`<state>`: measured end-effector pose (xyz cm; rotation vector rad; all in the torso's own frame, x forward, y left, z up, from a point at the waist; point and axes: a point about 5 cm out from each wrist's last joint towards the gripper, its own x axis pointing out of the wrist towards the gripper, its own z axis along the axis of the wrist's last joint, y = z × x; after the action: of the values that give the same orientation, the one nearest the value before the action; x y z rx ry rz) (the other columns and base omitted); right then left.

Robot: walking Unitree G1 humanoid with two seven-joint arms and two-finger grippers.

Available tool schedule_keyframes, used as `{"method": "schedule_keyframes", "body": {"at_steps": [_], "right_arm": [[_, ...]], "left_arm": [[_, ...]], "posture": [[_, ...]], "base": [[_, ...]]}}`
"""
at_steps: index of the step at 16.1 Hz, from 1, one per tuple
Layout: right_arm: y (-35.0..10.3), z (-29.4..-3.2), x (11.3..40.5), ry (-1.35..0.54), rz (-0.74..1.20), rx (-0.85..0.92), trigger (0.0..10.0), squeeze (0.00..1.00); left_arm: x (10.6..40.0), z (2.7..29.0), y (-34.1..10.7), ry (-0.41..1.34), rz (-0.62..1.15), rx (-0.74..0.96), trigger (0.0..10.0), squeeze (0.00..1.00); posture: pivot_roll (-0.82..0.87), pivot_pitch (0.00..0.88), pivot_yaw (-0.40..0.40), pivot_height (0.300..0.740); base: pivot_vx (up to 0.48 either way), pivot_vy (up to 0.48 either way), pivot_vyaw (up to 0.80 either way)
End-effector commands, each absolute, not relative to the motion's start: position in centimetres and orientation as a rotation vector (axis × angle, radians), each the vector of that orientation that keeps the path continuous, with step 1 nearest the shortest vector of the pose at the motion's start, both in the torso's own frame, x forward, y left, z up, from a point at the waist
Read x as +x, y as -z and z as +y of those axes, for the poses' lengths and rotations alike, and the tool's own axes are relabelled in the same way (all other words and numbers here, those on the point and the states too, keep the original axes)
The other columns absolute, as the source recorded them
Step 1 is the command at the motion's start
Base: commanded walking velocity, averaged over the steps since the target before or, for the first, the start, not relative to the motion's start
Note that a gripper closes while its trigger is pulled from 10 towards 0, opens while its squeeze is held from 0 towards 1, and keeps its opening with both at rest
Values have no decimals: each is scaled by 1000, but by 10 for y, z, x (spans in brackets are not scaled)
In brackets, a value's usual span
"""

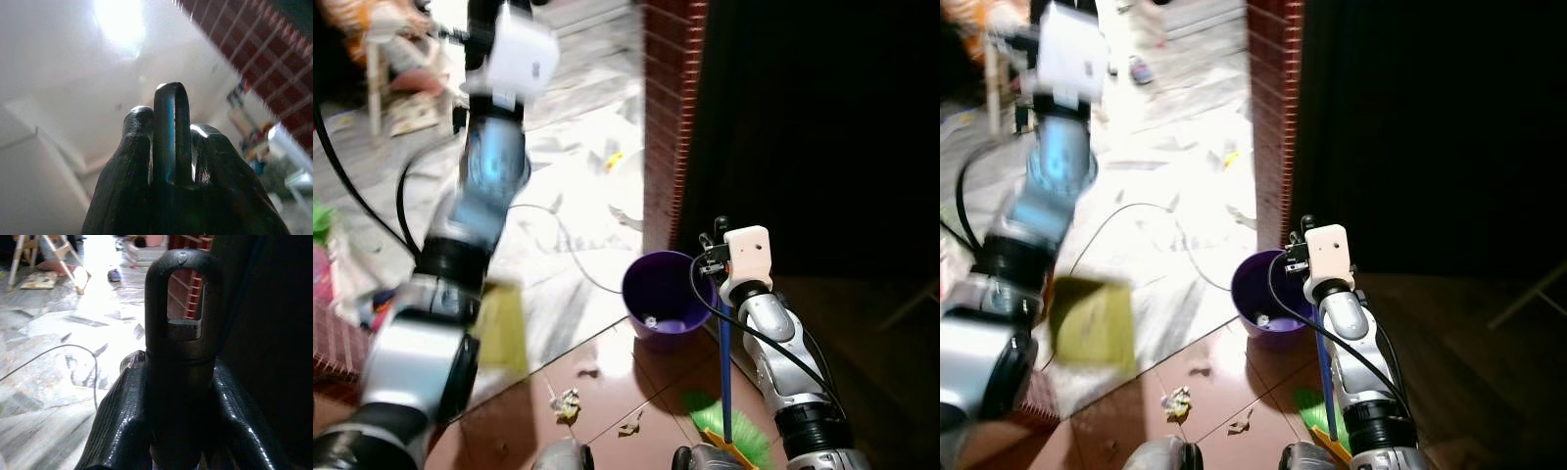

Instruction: Sweep floor

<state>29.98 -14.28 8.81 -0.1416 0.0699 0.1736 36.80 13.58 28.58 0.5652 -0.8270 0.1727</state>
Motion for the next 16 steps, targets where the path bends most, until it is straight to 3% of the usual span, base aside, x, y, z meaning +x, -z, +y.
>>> {"method": "schedule_keyframes", "body": {"at_steps": [1, 4, 8, 11, 14, 15, 16], "right_arm": [[-94, -135, 303, -208, 36, -86, 10000, 0], [-90, -133, 300, -244, 46, -69, 10000, 0], [-87, -131, 298, -289, 57, -76, 10000, 0], [-83, -130, 299, -311, 71, -54, 10000, 0], [-77, -132, 297, -328, 88, -69, 10000, 0], [-73, -134, 296, -320, 106, -59, 10000, 0], [-72, -135, 297, -316, 109, -54, 10000, 0]], "left_arm": [[361, 134, -291, -193, -827, 487, 10000, 0], [351, 140, -236, -201, -591, 357, 10000, 0], [342, 150, -203, -182, -430, 249, 10000, 0], [316, 157, -155, -190, -199, 93, 10000, 0], [301, 162, -134, -220, -74, 19, 10000, 0], [290, 160, -120, -162, -28, -111, 10000, 0], [285, 160, -115, -172, -14, -129, 10000, 0]], "posture": [[-34, 0, 37, 740], [-37, 0, 33, 740], [-32, 0, 28, 740], [-17, 0, 14, 740], [-10, 0, 7, 740], [-11, 0, 7, 740], [-12, 0, 7, 740]], "base": [[0, 0, 0], [0, 0, 0], [0, 0, 0], [0, 0, 0], [0, 0, 0], [0, 0, 0], [0, 0, 0]]}}
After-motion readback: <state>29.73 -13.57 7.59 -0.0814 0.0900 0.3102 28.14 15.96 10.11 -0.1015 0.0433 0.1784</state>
